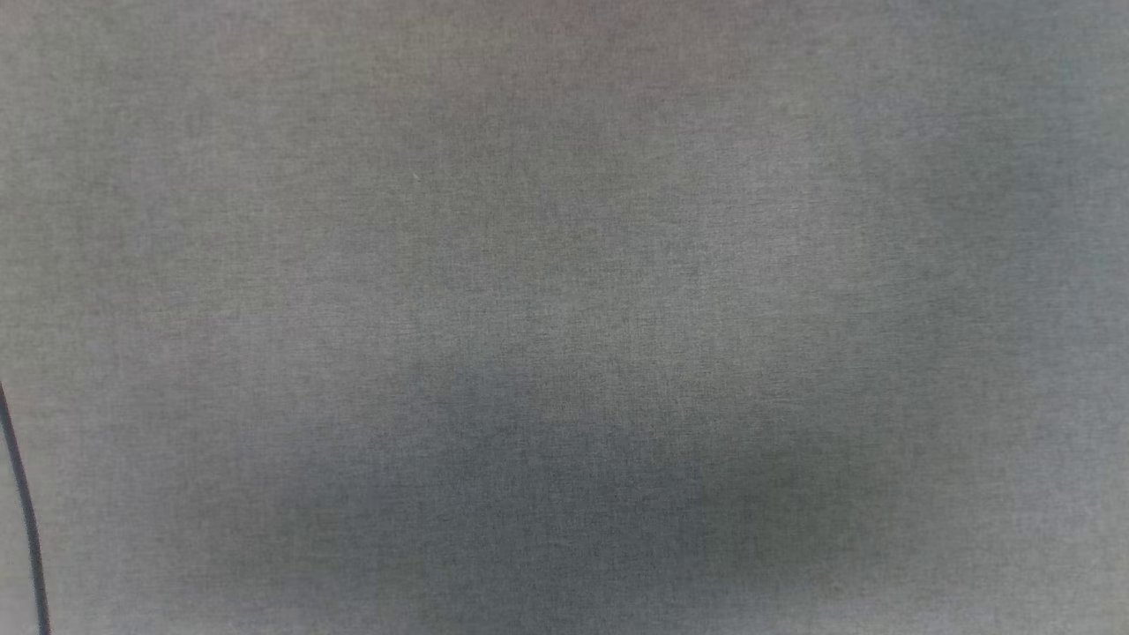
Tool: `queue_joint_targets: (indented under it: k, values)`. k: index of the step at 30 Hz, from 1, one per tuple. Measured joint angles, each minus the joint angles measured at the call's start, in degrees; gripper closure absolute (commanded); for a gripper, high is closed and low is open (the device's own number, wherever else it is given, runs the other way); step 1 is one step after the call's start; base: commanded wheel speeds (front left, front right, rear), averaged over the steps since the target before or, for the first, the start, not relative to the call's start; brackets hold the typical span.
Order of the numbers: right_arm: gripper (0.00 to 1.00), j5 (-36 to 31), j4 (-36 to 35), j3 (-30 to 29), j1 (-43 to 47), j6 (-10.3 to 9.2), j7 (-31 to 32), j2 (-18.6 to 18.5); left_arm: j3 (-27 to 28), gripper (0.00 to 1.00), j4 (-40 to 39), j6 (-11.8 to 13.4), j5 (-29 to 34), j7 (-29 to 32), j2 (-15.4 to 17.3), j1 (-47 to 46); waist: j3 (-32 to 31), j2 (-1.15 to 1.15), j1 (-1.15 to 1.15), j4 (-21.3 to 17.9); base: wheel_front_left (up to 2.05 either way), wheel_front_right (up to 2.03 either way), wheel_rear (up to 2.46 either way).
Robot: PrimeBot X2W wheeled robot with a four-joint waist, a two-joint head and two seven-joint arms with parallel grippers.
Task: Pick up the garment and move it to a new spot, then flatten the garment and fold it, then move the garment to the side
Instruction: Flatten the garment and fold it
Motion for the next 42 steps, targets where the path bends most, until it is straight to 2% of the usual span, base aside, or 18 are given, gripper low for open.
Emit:
queue_joint_targets:
  k: [3,9,12,17,26,27,35,38,42]
  values:
    - [1.00,-1.2,-4.7,5.0,7.6,-0.02,2.2,-2.4,-1.6,1.00,-7.1,0.0,-2.9,1.4,3.2,10.5,-1.0,0.00,0.00,-0.1,0.00,0.00,0.00]
    - [1.00,4.5,-19.6,12.2,26.3,-0.03,9.6,-9.6,-5.5,1.00,-21.1,0.0,-9.4,2.3,10.2,35.3,-3.7,0.00,0.00,-0.2,0.00,0.00,0.00]
    - [1.00,8.3,-26.9,13.4,35.3,-0.03,11.7,-15.1,-7.4,1.00,-26.2,0.0,-11.7,2.6,12.0,44.6,-5.0,0.00,0.00,0.0,0.00,0.00,0.00]
    - [1.00,12.0,-38.2,14.5,46.5,-0.03,13.1,-20.8,-9.3,1.00,-33.7,0.0,-13.7,2.2,16.8,56.4,-6.8,0.00,0.00,-0.6,0.00,0.00,0.00]
    - [1.00,16.9,-50.0,14.3,62.5,-0.02,17.7,-30.9,-14.5,1.00,-43.2,0.0,-12.3,1.3,24.9,71.1,-11.1,0.00,0.00,-0.8,0.00,0.00,0.00]
    - [1.00,18.0,-52.8,14.1,65.7,-0.02,18.4,-32.6,-14.7,1.00,-44.8,0.0,-12.2,0.3,26.4,73.3,-11.7,0.00,0.00,-0.6,0.00,0.00,0.00]
    - [1.00,21.2,-62.8,12.4,76.8,-0.02,19.5,-40.2,-14.9,1.00,-52.4,0.0,-12.2,-1.9,32.6,81.6,-11.5,0.00,0.00,0.4,0.00,0.00,0.00]
    - [1.00,21.3,-64.4,10.5,78.4,-0.02,18.3,-41.6,-13.7,1.00,-53.7,0.0,-11.7,-2.5,32.7,82.7,-11.1,0.00,0.00,0.5,0.00,0.00,0.00]
    - [1.00,20.2,-64.5,8.5,78.9,-0.03,18.8,-40.7,-13.5,1.00,-53.4,0.3,-10.5,-2.5,30.2,82.3,-10.7,0.00,0.00,0.5,0.00,0.00,0.00]
